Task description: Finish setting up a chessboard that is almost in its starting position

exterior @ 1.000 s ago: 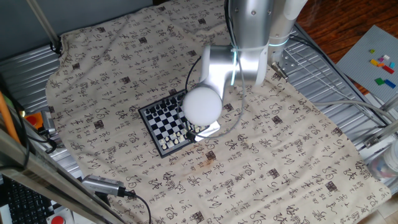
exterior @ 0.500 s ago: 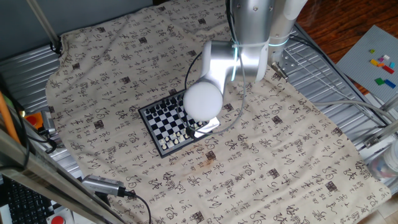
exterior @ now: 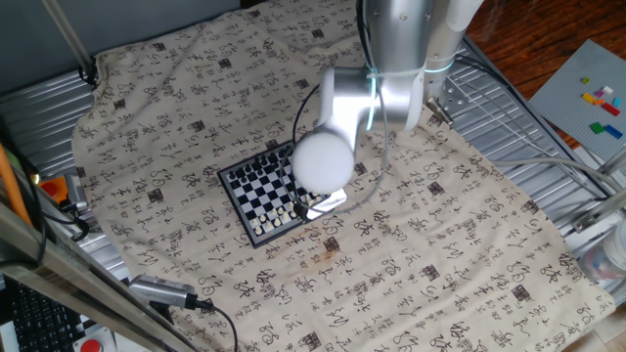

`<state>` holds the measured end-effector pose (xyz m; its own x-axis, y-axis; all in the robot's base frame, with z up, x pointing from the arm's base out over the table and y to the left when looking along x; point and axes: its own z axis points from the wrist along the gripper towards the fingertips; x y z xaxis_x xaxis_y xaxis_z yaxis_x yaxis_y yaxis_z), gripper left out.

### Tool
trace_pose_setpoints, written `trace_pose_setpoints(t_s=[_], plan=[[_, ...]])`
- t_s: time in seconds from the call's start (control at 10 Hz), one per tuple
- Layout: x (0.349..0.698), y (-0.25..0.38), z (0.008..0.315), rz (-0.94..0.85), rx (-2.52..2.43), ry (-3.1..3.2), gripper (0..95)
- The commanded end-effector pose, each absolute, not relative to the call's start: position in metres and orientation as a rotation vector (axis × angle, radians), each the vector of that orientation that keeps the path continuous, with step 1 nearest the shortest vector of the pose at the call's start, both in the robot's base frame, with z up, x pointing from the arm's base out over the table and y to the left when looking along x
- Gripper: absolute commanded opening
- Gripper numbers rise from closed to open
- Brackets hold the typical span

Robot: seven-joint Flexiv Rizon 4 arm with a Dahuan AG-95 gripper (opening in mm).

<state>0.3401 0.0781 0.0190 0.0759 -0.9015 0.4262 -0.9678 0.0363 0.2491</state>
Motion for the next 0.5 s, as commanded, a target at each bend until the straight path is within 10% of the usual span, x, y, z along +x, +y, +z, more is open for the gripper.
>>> trace_pose_setpoints(t_s=[0.1, 0.5], plan=[[0.341, 0.078, 0.019, 0.187, 1.879, -1.851, 38.0], [0.338, 0.092, 0.018, 0.197, 1.871, -1.858, 38.0]])
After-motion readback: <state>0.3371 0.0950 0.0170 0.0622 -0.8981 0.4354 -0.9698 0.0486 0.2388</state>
